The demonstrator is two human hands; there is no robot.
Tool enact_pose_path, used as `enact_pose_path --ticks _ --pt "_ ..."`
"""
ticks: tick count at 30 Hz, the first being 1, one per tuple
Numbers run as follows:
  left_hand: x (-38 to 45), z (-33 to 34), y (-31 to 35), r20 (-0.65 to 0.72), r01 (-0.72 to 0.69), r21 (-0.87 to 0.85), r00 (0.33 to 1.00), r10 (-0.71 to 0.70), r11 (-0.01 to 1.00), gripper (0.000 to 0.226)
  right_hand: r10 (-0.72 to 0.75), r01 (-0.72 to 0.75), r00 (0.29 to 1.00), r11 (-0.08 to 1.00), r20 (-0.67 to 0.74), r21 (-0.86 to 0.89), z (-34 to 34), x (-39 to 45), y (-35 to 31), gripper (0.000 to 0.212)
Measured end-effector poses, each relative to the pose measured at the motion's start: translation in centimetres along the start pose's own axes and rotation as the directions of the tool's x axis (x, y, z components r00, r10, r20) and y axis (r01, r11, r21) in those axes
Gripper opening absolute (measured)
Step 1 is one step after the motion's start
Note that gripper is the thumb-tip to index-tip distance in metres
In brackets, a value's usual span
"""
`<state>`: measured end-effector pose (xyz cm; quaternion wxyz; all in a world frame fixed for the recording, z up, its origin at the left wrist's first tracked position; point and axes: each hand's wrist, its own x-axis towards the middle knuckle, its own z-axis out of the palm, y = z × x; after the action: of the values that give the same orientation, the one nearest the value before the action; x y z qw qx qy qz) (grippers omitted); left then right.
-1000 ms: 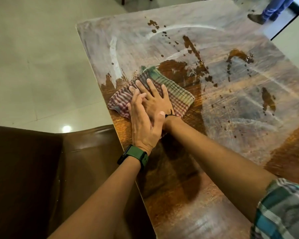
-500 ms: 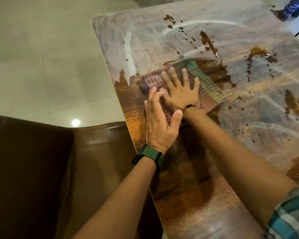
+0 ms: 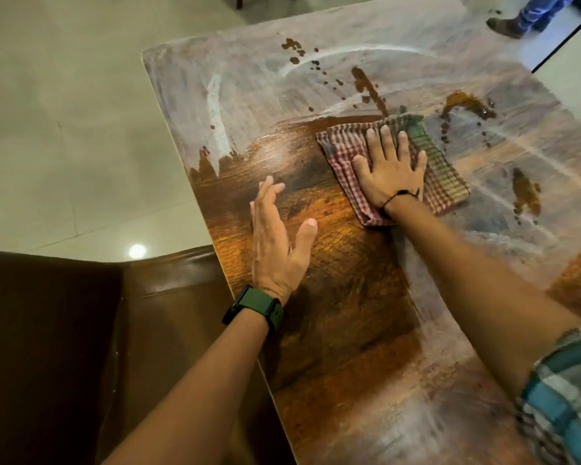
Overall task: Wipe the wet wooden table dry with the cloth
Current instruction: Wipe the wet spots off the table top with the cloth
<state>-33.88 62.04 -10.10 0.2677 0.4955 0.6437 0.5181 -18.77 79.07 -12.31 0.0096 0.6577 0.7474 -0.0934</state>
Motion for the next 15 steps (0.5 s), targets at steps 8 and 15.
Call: enact_pose_path --ticks 8,15 --pt "1.5 3.2 2.7 0.23 0.01 -0.056 0.973 0.003 0.998 0.051 -0.181 0.178 0.982 0.982 -0.052 -0.057 2.8 -19.3 -0.9 0.066" --pt "2.5 6.1 2.2 0.264 -0.057 -0.059 0.962 0.071 0.997 0.051 -0.178 0.175 0.983 0.983 -0.047 -0.059 1.3 -9.7 3.4 0.063"
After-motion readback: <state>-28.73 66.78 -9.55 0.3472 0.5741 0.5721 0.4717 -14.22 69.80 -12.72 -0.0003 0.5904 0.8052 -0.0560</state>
